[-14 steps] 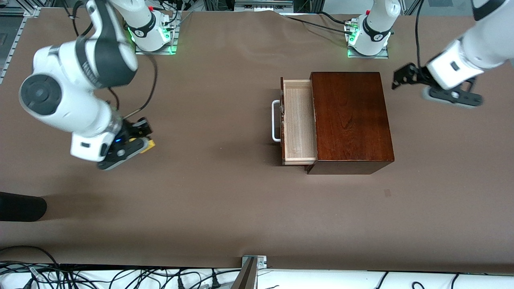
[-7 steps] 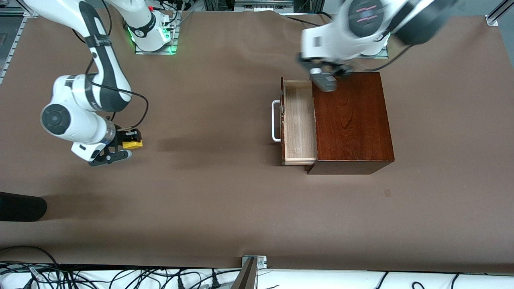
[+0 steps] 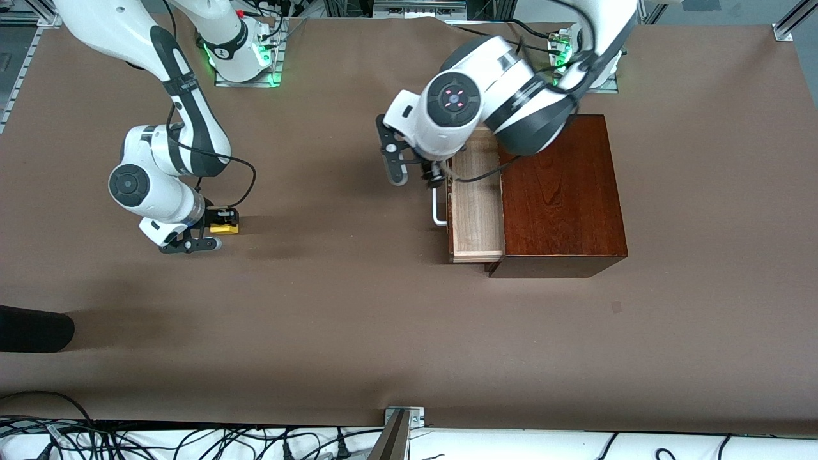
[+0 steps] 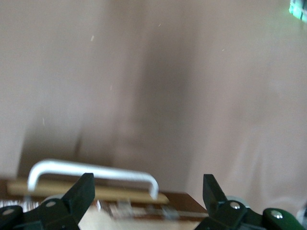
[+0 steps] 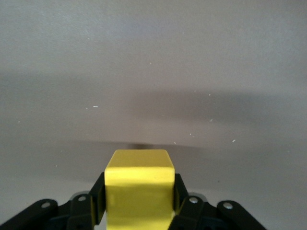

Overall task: Open drawer, take yellow block, close drawer
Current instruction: 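Set the cube down with the right gripper while the left gripper reaches the drawer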

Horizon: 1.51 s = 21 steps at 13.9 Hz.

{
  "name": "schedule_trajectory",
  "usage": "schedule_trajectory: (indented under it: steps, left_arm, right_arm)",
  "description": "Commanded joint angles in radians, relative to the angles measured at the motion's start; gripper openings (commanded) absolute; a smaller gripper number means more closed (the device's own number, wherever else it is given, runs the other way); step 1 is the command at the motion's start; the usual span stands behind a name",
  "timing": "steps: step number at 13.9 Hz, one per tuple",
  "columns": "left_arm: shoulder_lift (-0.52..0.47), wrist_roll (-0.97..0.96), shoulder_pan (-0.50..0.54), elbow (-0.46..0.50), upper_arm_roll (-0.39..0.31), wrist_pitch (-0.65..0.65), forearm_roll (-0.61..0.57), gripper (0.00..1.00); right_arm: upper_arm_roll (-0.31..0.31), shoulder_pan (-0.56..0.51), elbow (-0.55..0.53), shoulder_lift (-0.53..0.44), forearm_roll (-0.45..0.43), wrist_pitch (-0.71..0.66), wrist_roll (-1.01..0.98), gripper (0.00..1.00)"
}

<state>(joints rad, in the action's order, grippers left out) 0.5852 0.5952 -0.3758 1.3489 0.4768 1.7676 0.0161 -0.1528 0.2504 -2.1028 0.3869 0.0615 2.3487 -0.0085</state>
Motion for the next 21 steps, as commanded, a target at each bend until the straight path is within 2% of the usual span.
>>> schedule_trajectory:
  steps: [1, 4, 8, 9, 10, 12, 13, 18, 21]
  left_arm:
    - [0.083, 0.193, -0.021, -0.022, 0.002, 0.045, -0.060, 1.00]
    - [0.146, 0.233, -0.041, 0.024, 0.003, 0.062, -0.201, 1.00]
    - [0.162, 0.252, -0.022, 0.096, -0.003, 0.037, -0.219, 1.00]
    - [0.160, 0.248, -0.015, 0.098, -0.006, 0.009, -0.220, 1.00]
    - [0.160, 0.241, -0.014, 0.099, -0.015, -0.017, -0.220, 1.00]
    - [0.156, 0.241, -0.008, 0.096, -0.041, -0.080, -0.220, 1.00]
    - [0.153, 0.238, 0.001, 0.095, -0.044, -0.106, -0.220, 1.00]
    - [0.127, 0.238, 0.063, 0.098, -0.047, -0.175, -0.220, 1.00]
    - [0.113, 0.238, 0.094, 0.099, -0.043, -0.188, -0.220, 1.00]
  right_arm:
    - [0.013, -0.002, -0.014, 0.000, 0.012, 0.021, 0.086, 0.00]
    - [0.013, -0.002, -0.019, 0.026, 0.012, 0.055, 0.090, 0.00]
    - [0.015, -0.002, -0.020, 0.047, 0.009, 0.081, 0.087, 0.01]
    - [0.015, -0.002, -0.020, 0.044, 0.008, 0.078, 0.079, 0.35]
    - [0.015, -0.002, -0.017, 0.034, 0.009, 0.074, 0.078, 0.99]
    - [0.015, -0.003, -0.008, -0.053, 0.007, 0.042, 0.055, 1.00]
    - [0.015, -0.005, 0.019, -0.100, 0.006, -0.032, 0.050, 1.00]
    - [0.027, -0.045, 0.300, -0.232, 0.004, -0.449, -0.022, 1.00]
    - [0.140, -0.153, 0.409, -0.321, 0.004, -0.656, -0.076, 1.00]
